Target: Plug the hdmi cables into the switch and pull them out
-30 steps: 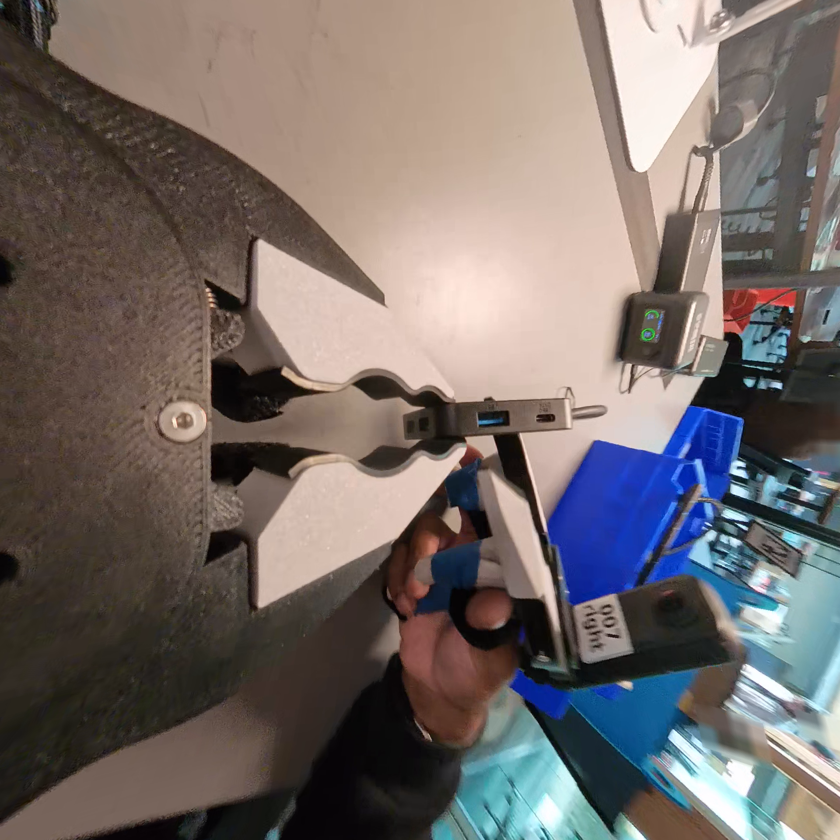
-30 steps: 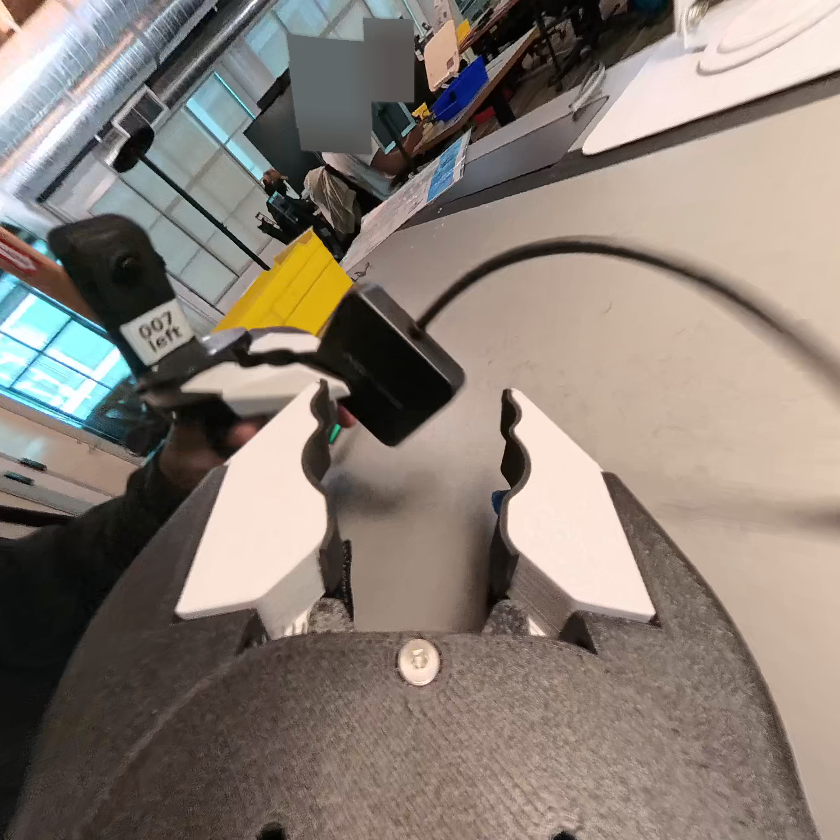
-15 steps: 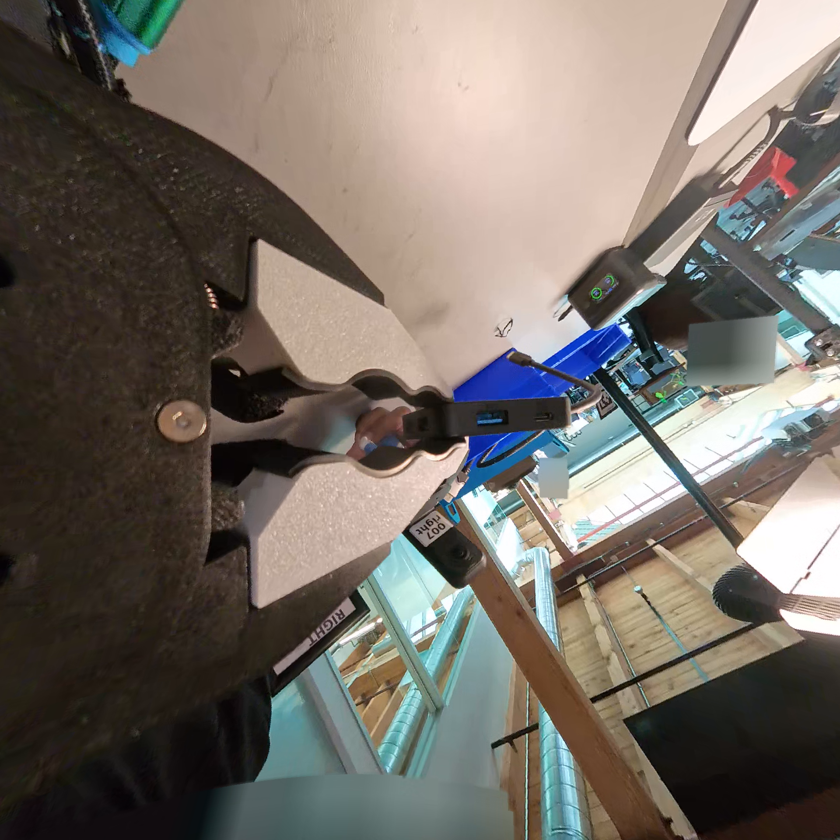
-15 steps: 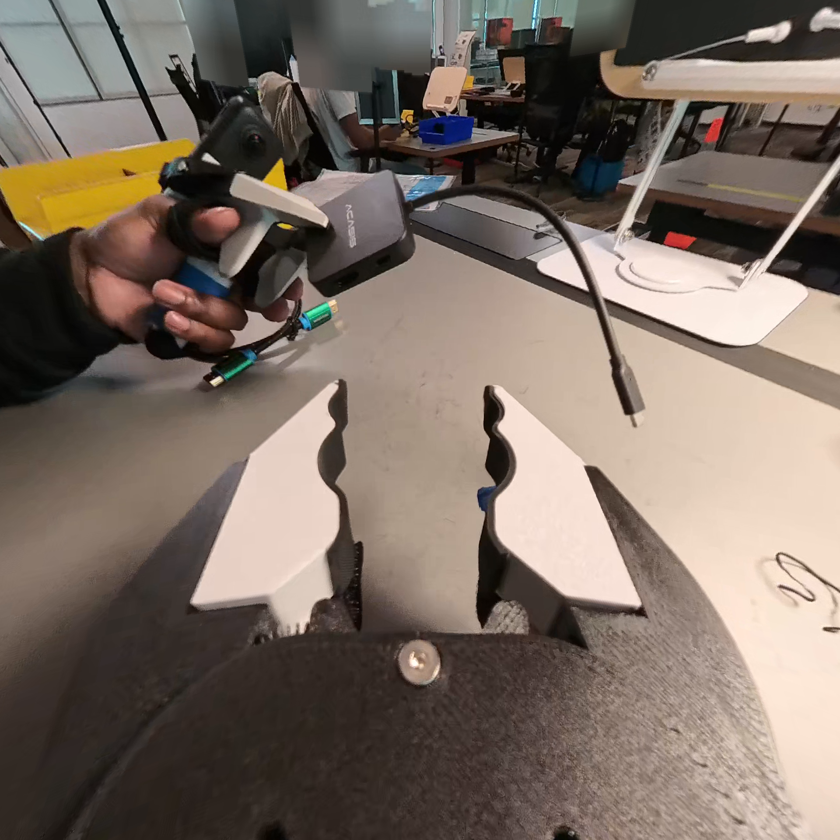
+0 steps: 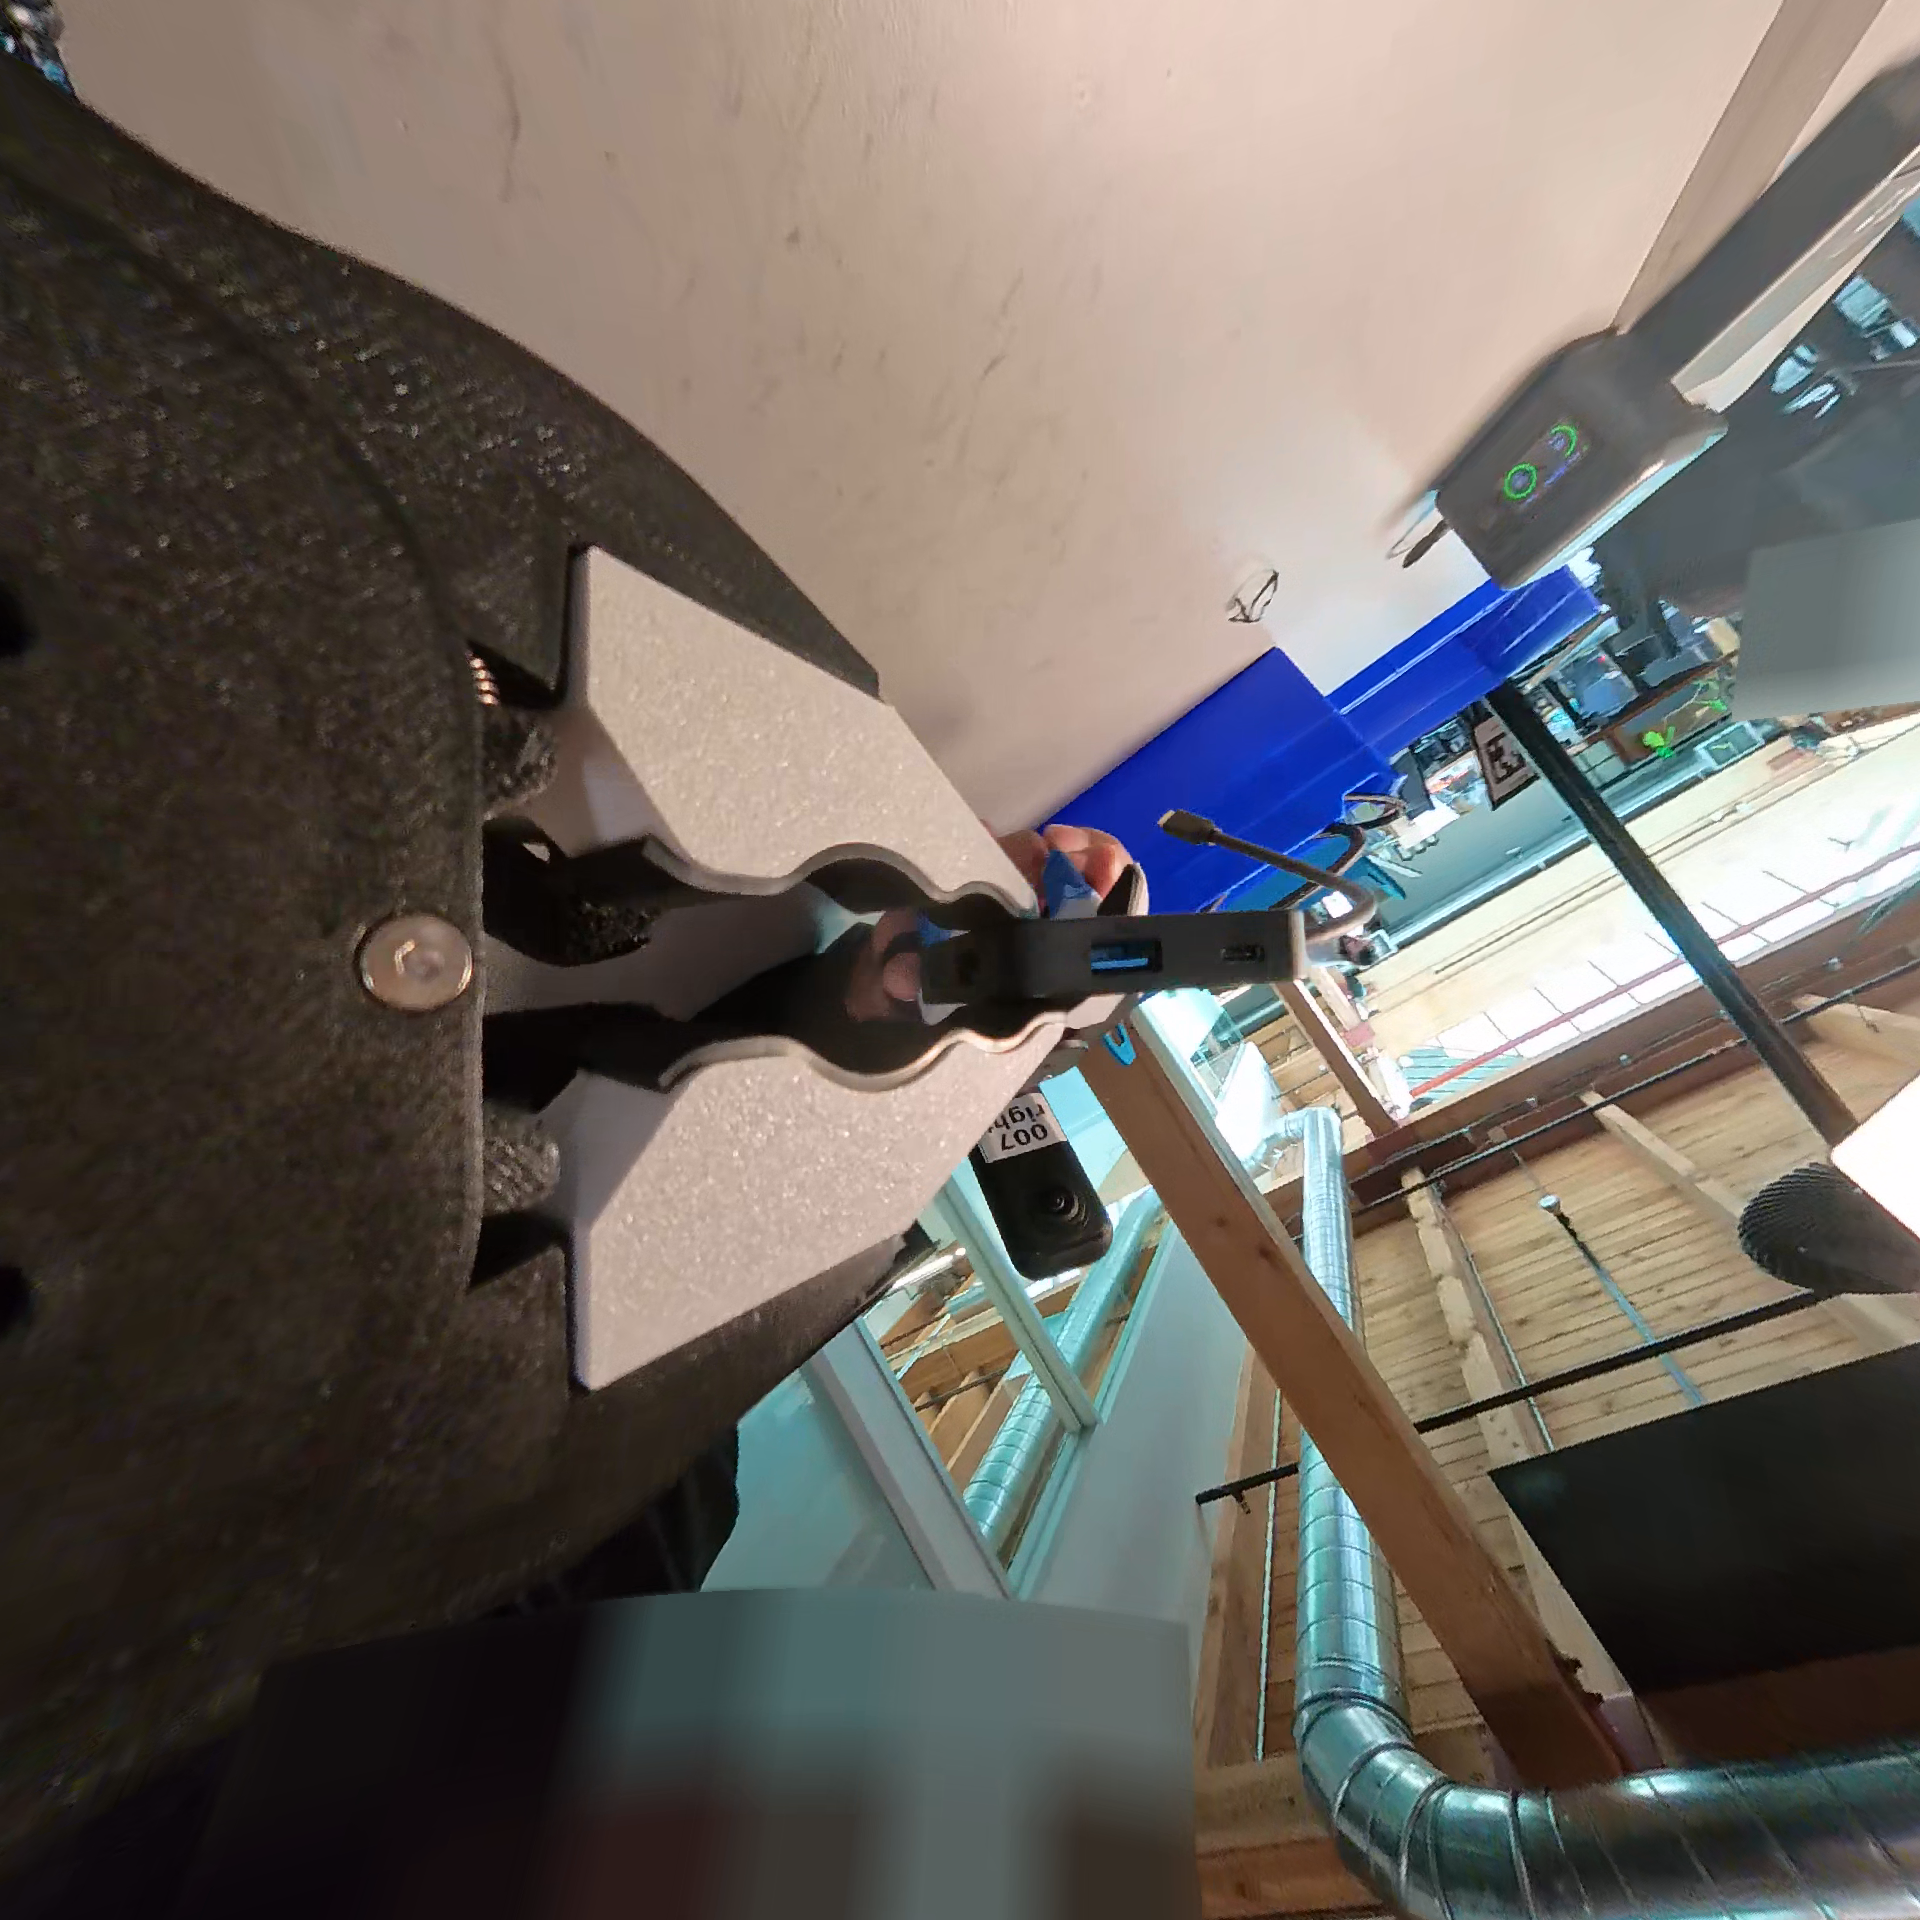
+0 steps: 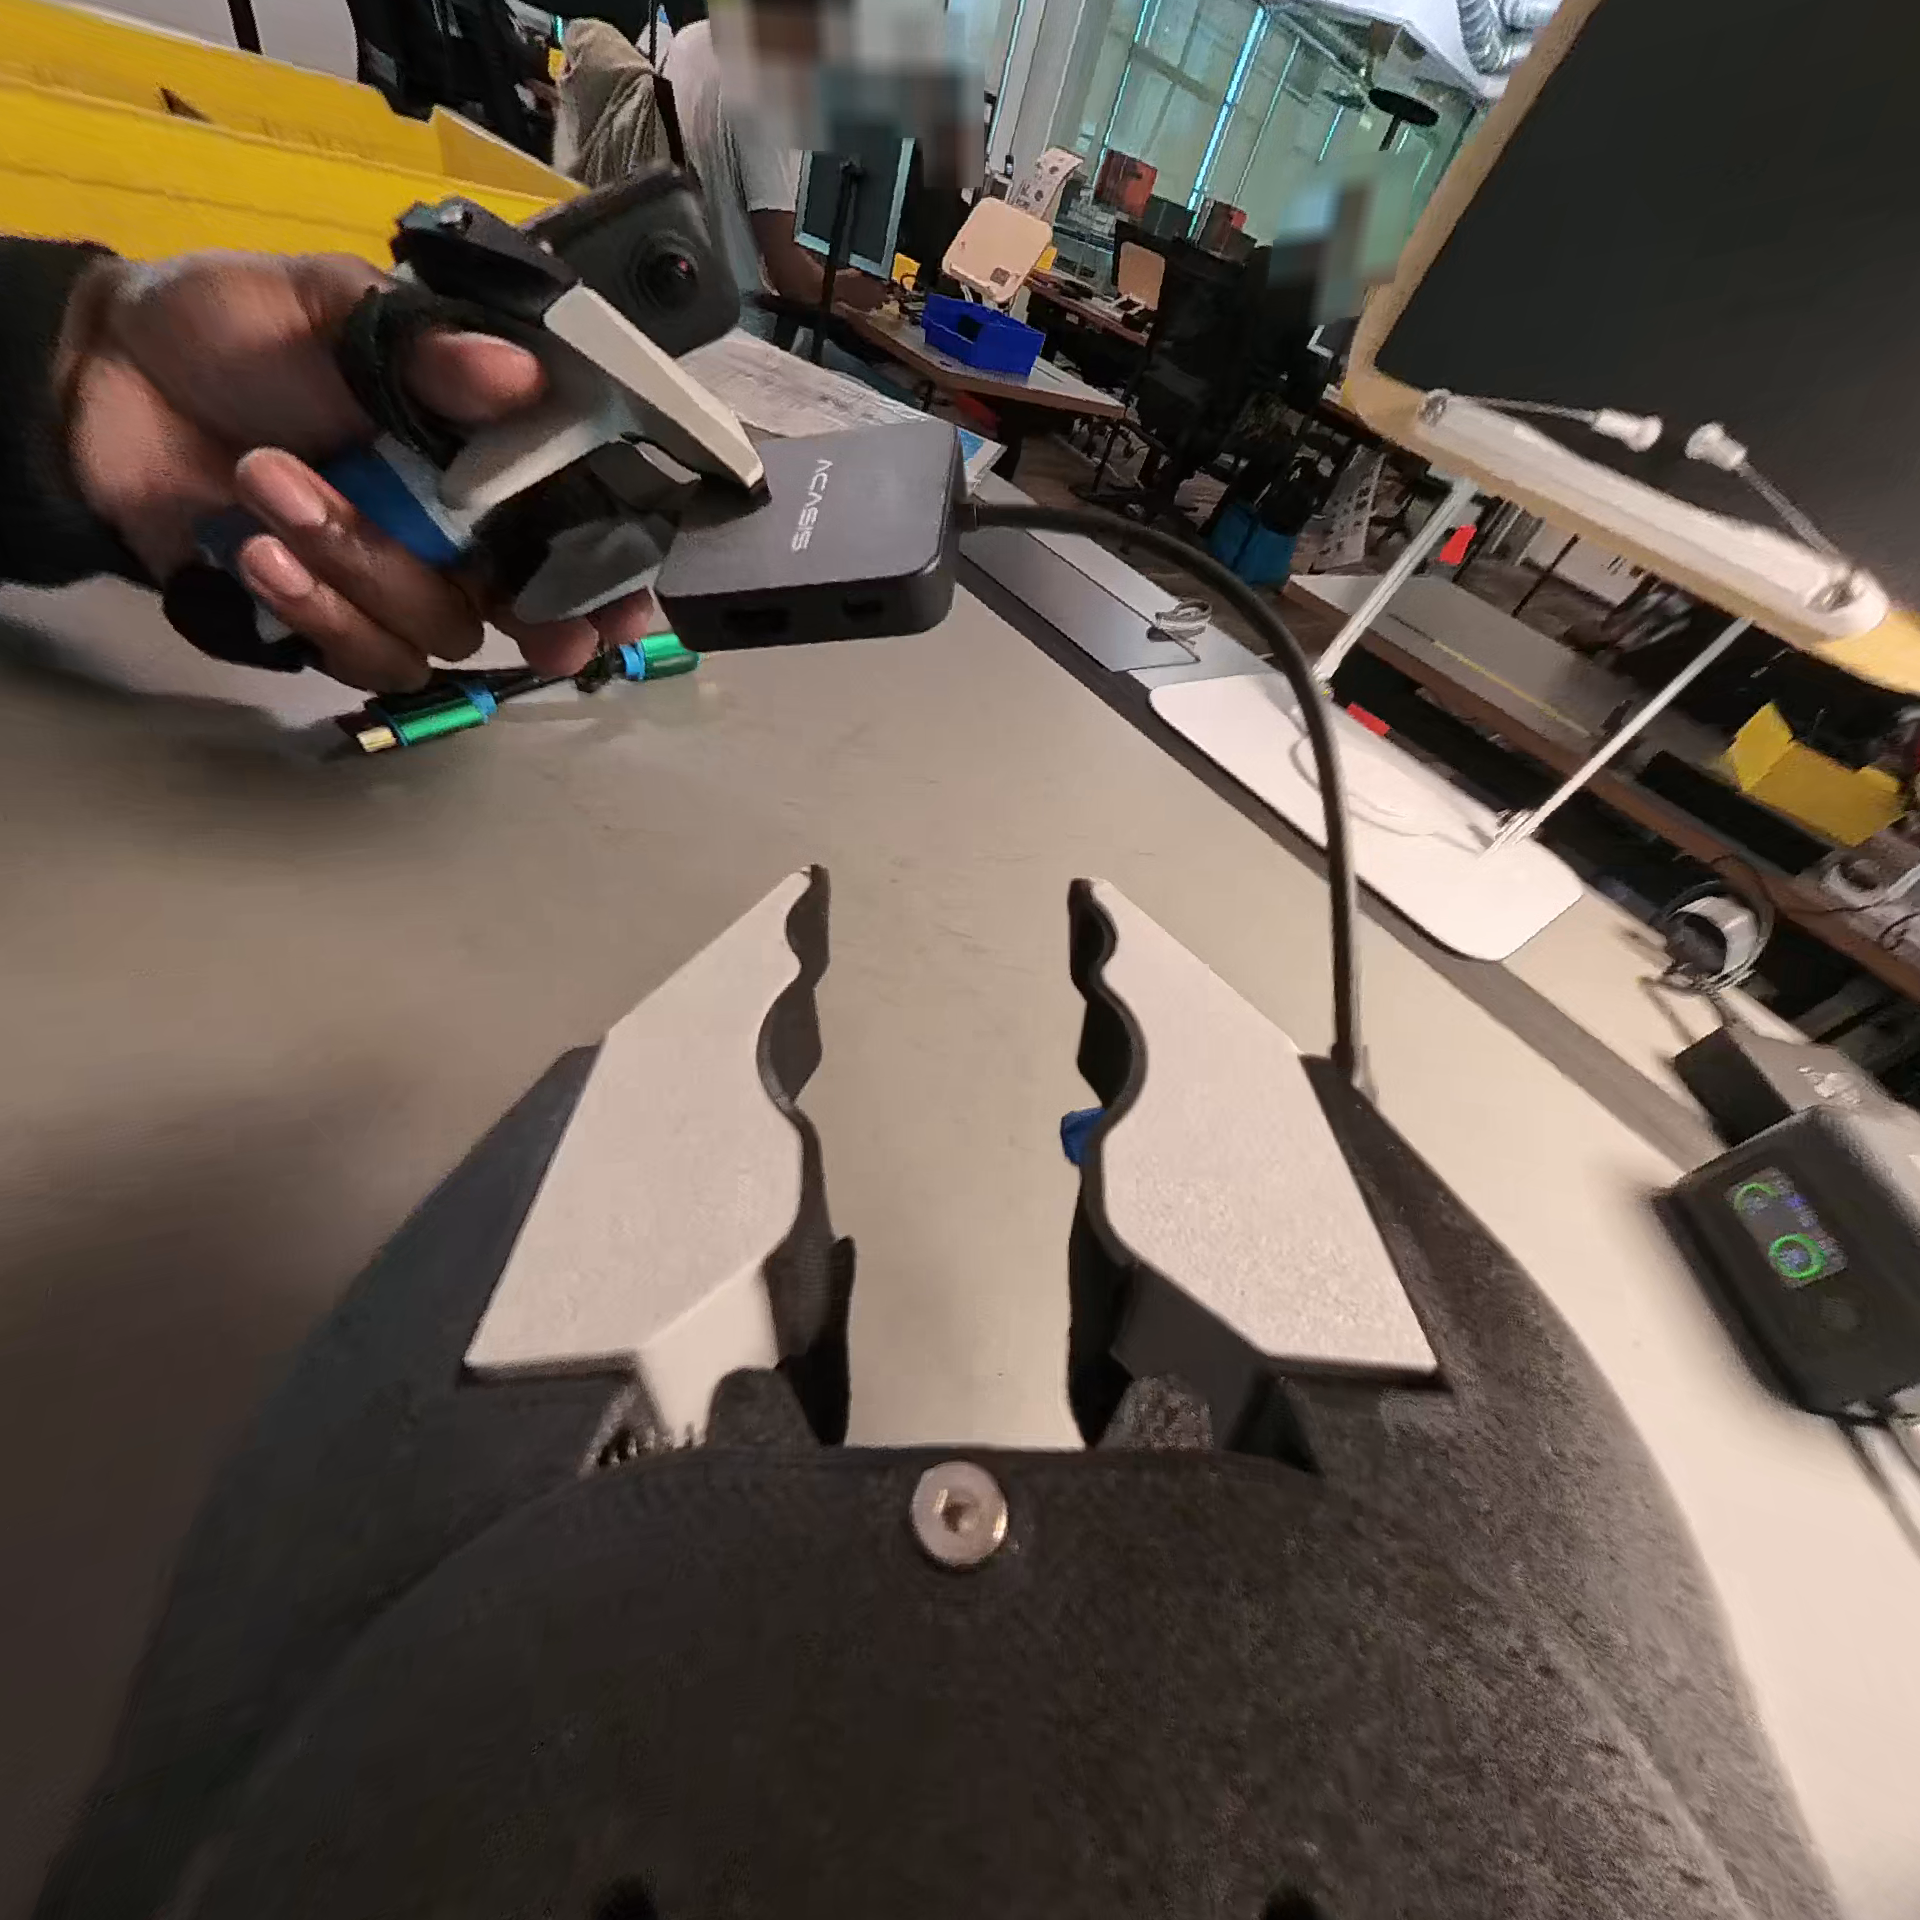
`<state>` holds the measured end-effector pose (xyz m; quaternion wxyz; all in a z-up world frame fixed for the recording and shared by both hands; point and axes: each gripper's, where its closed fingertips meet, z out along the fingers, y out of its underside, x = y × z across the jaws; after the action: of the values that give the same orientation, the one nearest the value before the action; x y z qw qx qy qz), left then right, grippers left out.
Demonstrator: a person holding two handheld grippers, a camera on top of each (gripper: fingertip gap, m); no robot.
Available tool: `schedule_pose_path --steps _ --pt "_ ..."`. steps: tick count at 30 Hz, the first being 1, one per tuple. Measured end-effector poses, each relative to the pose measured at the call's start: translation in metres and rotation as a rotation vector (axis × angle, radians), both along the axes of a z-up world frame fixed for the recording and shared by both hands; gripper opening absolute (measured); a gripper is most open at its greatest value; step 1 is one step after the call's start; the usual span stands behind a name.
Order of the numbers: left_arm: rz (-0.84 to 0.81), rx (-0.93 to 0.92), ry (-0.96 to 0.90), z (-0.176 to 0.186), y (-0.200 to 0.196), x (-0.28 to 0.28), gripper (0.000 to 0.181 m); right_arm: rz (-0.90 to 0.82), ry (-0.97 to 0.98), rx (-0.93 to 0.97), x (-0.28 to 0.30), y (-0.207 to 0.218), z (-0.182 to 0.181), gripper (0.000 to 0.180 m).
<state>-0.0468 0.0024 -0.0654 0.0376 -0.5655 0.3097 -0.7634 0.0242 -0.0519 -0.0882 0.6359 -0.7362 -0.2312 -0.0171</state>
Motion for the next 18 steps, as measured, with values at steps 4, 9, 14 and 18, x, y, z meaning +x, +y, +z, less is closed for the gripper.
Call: schedule_pose_path --steps 4,9,14,18 --pt "-0.09 0.074 0.079 -0.012 -0.014 -0.003 0.013 0.052 -0.314 0.127 -0.006 -0.013 0.004 0.036" --pt "-0.252 0.285 0.211 -0.034 -0.045 -0.013 0.013 0.243 -0.461 0.143 -0.034 -0.037 -0.001 0.045" --pt "-0.424 0.418 0.255 -0.047 -0.08 -0.025 0.013 0.383 -0.519 0.031 -0.065 -0.049 -0.024 0.075" --pt "-0.56 0.507 0.271 -0.061 -0.104 -0.037 0.013 0.477 -0.535 -0.038 -0.087 -0.057 -0.045 0.077"
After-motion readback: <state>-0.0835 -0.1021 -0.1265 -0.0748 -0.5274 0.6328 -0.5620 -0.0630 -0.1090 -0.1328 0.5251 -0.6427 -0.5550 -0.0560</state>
